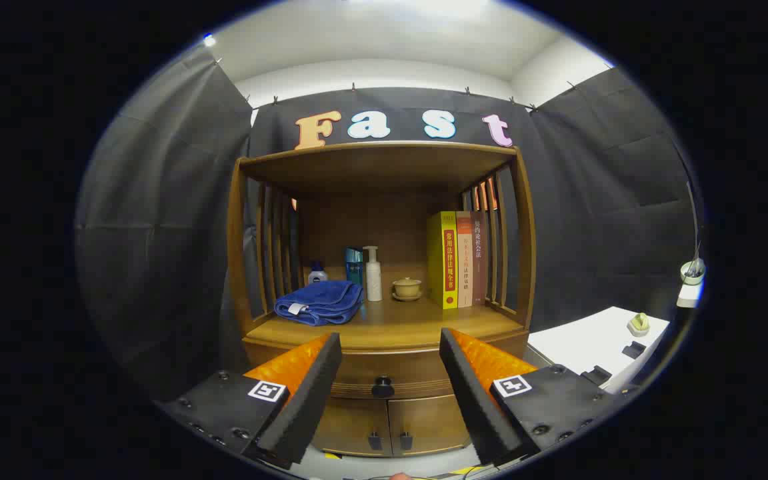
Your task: Pull open the drawer, take out the items inside it, and place them on the countertop above the cabinet.
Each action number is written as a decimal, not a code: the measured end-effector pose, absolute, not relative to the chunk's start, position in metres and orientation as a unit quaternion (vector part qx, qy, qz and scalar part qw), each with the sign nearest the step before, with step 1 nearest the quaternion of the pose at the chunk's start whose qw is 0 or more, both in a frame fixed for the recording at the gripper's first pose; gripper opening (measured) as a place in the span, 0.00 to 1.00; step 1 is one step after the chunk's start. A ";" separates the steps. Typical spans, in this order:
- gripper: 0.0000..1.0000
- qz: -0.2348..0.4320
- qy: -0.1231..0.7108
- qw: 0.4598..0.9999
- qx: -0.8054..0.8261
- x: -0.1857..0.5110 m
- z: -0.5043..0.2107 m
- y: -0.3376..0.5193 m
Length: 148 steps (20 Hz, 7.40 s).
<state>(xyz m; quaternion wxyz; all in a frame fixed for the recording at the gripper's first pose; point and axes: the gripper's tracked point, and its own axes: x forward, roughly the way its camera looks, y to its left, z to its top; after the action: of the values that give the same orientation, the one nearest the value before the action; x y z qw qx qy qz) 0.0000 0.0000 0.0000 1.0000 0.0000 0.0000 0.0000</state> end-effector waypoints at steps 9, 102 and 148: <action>0.97 0.002 0.006 1.000 -0.008 0.006 -0.001 0.002; 0.47 -0.016 0.249 0.968 -0.018 -0.018 -0.207 0.010; 0.98 0.011 0.481 0.876 0.033 0.134 -0.190 0.008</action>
<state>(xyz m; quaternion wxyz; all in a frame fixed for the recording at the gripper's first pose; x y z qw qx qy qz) 0.1344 0.0077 -0.1899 0.8762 0.0325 0.4808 0.0107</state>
